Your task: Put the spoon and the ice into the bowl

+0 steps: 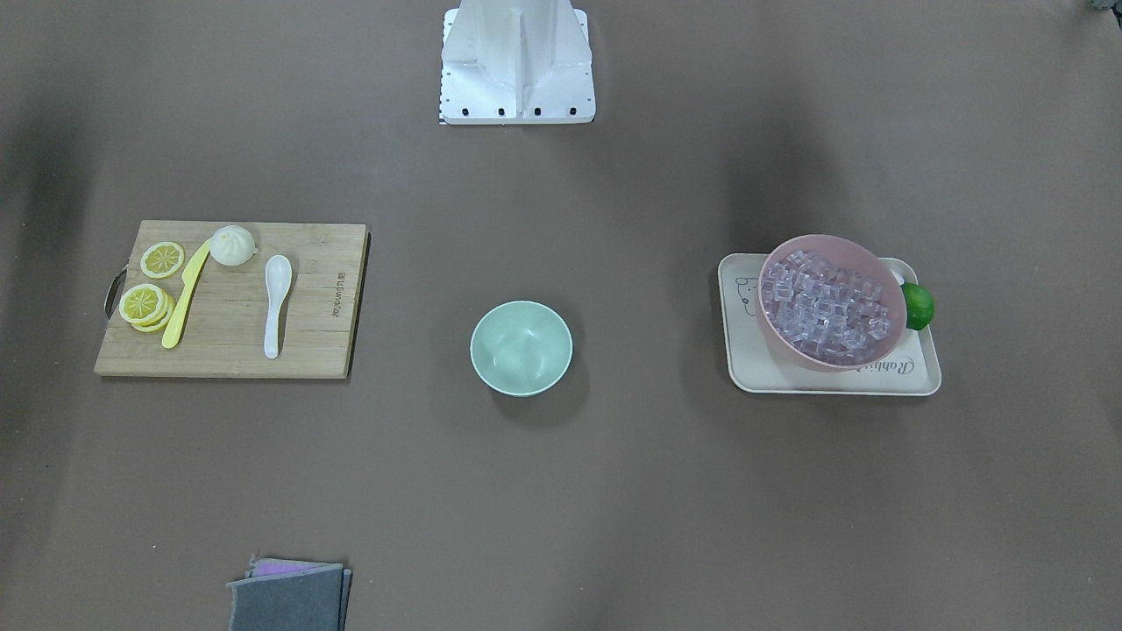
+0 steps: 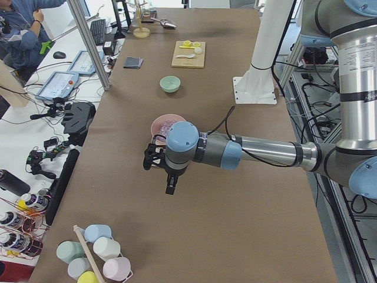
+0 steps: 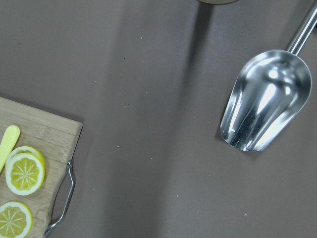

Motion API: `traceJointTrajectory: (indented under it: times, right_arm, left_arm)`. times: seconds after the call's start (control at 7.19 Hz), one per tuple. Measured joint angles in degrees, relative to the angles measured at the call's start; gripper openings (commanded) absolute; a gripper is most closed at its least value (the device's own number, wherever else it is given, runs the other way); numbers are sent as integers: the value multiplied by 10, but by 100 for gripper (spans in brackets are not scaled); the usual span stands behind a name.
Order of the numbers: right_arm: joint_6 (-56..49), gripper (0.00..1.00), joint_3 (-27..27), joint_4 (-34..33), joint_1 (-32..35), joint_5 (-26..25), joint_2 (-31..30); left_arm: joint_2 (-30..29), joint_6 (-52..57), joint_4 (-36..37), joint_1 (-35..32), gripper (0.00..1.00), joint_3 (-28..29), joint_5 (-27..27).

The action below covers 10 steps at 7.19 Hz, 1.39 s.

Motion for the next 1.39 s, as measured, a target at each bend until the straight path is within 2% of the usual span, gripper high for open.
traceJointTrajectory:
  times: [0.7, 1.11, 1.39]
  right_arm:
    - [23, 100, 14, 7, -19, 4, 7]
    - [228, 96, 65, 46, -104, -19, 21]
    - [400, 94, 72, 91, -201, -69, 64]
  left_arm:
    - [2, -6, 0, 4, 98, 5, 0]
    - [-46, -129, -7, 63, 98, 3, 5]
    - [-76, -177, -8, 92, 98, 3, 7]
